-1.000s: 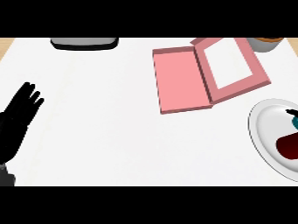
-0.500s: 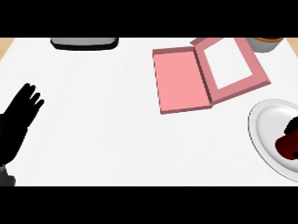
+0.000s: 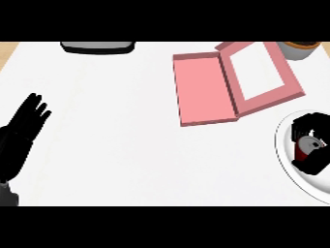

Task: Pick the can from the plate and place it in the cardboard box

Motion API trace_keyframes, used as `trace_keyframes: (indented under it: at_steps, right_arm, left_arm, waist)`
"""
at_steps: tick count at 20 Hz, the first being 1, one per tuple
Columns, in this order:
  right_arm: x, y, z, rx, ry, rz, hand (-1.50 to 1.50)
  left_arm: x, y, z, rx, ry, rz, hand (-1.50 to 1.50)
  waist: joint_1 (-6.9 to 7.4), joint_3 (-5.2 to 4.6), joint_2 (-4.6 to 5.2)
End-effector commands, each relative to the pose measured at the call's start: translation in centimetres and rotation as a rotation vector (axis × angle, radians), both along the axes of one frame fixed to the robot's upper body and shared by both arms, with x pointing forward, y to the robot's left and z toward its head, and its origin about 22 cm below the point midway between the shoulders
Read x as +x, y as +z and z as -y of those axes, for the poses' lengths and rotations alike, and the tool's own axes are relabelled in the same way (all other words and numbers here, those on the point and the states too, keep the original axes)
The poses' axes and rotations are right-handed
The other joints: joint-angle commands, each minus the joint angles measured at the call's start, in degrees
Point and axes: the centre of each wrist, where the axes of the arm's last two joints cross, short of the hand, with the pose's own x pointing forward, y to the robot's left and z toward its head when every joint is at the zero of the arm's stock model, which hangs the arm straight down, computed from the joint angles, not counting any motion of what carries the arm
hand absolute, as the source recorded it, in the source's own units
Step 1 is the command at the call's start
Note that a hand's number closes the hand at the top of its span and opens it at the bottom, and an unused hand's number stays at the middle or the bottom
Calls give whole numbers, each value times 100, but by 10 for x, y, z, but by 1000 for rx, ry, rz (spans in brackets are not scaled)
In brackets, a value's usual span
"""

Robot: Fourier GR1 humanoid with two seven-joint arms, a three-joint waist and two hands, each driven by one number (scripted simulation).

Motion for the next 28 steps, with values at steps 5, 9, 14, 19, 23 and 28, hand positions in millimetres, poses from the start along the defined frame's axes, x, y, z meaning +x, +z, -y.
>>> trace_keyframes:
  at_steps: [5,9,14,19,23,28]
  right_arm:
    - [55,10,-166,12,-196,85,150]
    - [77,43,-211,-116,-333,184,150]
    - [96,94,-265,-168,-416,345,150]
    - [101,139,-312,-234,-453,523,150]
    - [102,176,-339,-258,-508,664,150]
    - [105,206,-355,-282,-631,757,150]
  left_arm:
    - [16,10,24,3,-129,32,0]
    - [23,16,38,2,-177,51,0]
    - [34,16,46,7,-194,34,0]
    - [38,16,52,9,-205,35,0]
    - [41,15,49,6,-177,37,0]
    - [39,10,38,11,-125,29,0]
  waist:
    - [842,-8,196]
    - [991,-1,181]
    - [1023,4,217]
    - [1065,-7,188]
    - [1013,-18,178]
    - [773,-16,137]
